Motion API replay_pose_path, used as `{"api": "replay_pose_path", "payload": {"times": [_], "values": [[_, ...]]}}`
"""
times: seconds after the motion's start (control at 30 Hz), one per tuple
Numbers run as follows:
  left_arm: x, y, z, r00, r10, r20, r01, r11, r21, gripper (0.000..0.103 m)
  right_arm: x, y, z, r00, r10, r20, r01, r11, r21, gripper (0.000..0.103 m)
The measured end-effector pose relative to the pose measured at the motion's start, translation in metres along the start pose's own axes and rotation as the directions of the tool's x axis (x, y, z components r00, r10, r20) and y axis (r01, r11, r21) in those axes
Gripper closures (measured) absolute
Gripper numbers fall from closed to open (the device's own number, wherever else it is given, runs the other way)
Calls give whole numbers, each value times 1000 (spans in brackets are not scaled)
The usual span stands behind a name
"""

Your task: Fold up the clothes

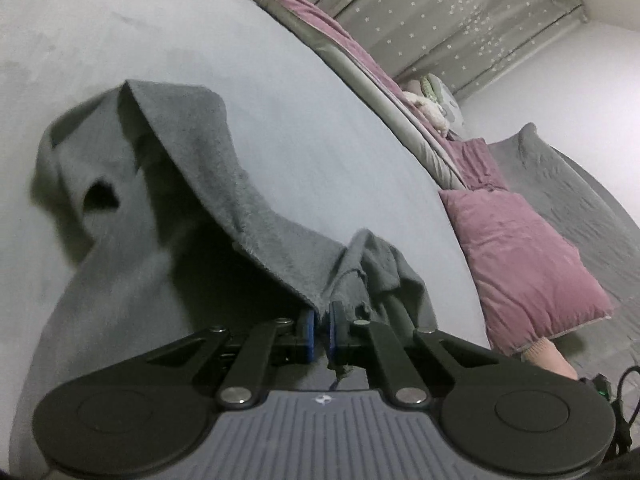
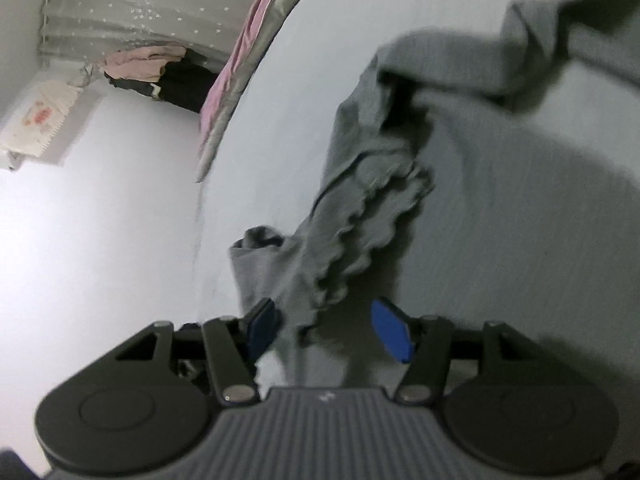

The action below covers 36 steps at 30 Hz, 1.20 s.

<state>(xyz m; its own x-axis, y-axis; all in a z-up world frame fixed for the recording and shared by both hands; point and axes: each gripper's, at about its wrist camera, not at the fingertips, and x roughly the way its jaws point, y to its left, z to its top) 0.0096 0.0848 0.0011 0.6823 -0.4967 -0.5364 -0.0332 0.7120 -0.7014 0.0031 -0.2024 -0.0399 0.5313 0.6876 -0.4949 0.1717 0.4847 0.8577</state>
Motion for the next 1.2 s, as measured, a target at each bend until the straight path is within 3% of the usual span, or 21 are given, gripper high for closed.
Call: {"api": "replay_pose_path", "payload": {"times": [0.43,0.5,0.73,0.87,0.93,1.0,1.2], "values": [[-43,5,-43,997,-50,-56,46,996,-73,98,2,-28,-59,993,114,6,-113,971,212,47],[-45,5,-50,995,-48,-82,43,997,-62,98,7,-29,-59,991,134,18,-135,962,239,52],[-51,-10,-65,981,7,-193,16,993,118,98,18,-31,-47,993,106,50,-114,968,225,95],[-56,-26,-60,967,91,-240,-26,965,262,94,16,-35,-42,996,47,79,-61,979,194,95],[-59,-35,-54,965,120,-235,-39,946,322,83,13,-34,-43,996,31,84,-45,984,173,95],[-59,-44,-48,964,141,-225,-48,926,374,65,10,-33,-44,996,15,89,-28,988,152,95],[-21,-76,-29,947,210,-243,-61,862,504,60,-5,-37,-51,995,-5,97,-5,995,101,95]]}}
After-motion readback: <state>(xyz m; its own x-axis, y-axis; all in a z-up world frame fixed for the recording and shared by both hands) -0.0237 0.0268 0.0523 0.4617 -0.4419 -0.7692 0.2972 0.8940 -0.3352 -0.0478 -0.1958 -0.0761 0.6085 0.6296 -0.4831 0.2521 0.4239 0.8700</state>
